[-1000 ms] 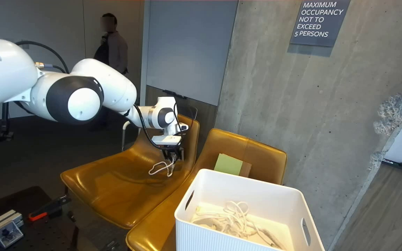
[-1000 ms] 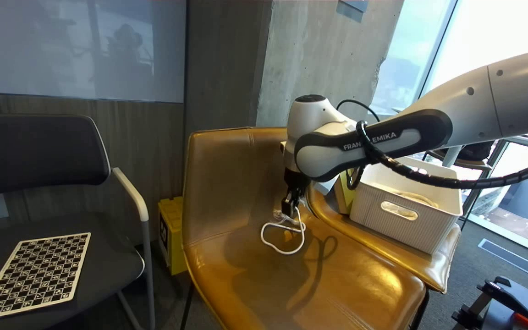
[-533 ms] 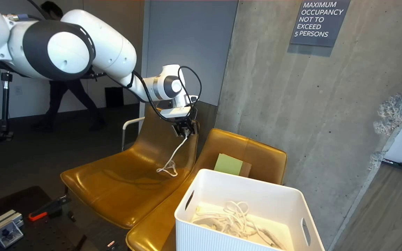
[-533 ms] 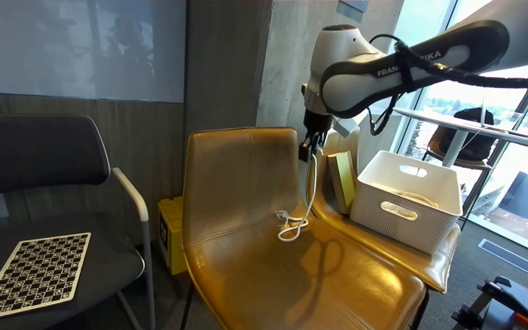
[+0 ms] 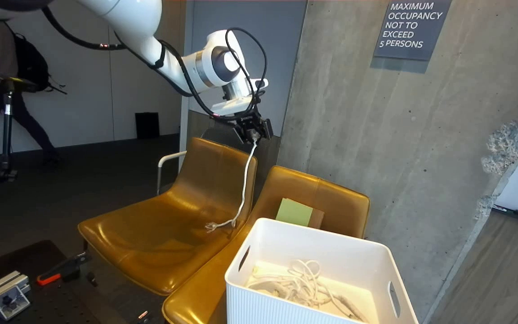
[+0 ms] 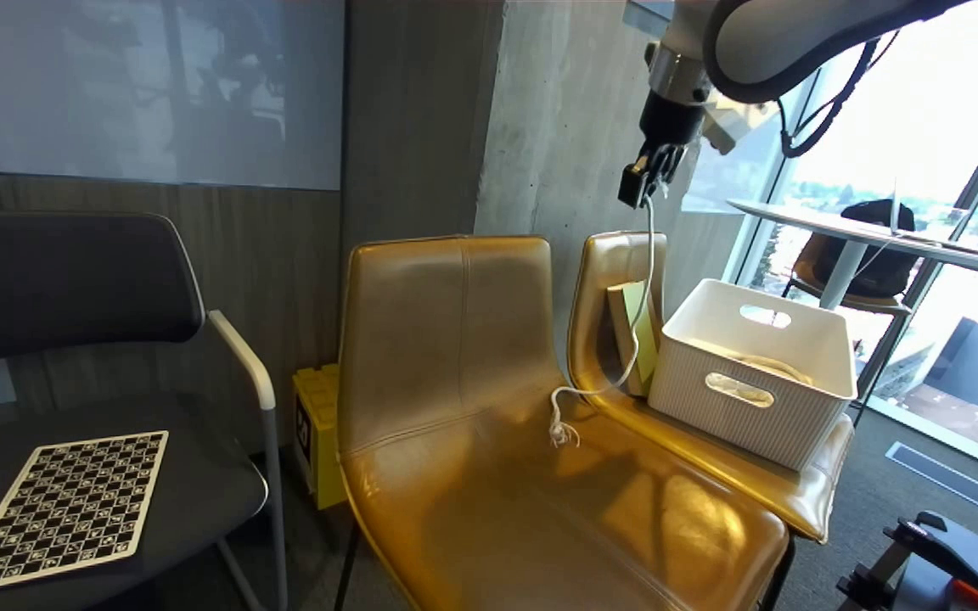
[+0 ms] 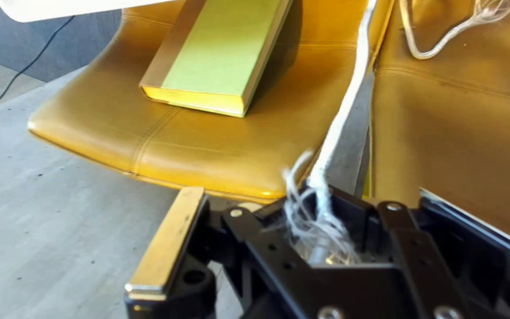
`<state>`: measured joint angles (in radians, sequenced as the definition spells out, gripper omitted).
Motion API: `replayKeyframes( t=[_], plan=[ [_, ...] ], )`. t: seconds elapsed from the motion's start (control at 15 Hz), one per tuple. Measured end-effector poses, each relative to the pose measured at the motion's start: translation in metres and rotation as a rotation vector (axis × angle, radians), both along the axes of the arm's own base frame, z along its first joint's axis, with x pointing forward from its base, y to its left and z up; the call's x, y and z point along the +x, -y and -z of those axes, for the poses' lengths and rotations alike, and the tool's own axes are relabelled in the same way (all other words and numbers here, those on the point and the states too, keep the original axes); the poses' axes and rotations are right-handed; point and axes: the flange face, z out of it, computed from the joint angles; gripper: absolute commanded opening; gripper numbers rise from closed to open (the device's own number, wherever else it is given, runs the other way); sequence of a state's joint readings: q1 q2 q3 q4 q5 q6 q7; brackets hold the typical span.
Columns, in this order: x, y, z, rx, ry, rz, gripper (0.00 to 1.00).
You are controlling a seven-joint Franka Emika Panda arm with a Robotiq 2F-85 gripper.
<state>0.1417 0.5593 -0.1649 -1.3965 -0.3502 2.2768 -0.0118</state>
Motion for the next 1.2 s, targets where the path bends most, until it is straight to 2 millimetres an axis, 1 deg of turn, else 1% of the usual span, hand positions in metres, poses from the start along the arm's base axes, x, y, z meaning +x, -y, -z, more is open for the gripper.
replayKeyframes(
  t=[0.27, 0.4, 0.53, 0.67, 0.8, 1.0, 1.13, 1.2],
  plan=[
    [-0.041, 0.045, -0.076, 0.029, 0.1, 0.076, 0.0],
    [-0.063, 0.071, -0.118, 0.041, 0.154, 0.118, 0.0],
    [-0.087, 0.097, -0.166, 0.046, 0.216, 0.158, 0.0],
    [-0.113, 0.117, -0.215, 0.047, 0.273, 0.193, 0.0],
    [-0.14, 0.131, -0.266, 0.042, 0.318, 0.222, 0.0],
    [-0.179, 0.148, -0.345, 0.028, 0.367, 0.252, 0.0],
    [-0.201, 0.156, -0.391, 0.024, 0.383, 0.261, 0.0],
    [-0.21, 0.16, -0.409, 0.021, 0.386, 0.261, 0.0]
  ],
)
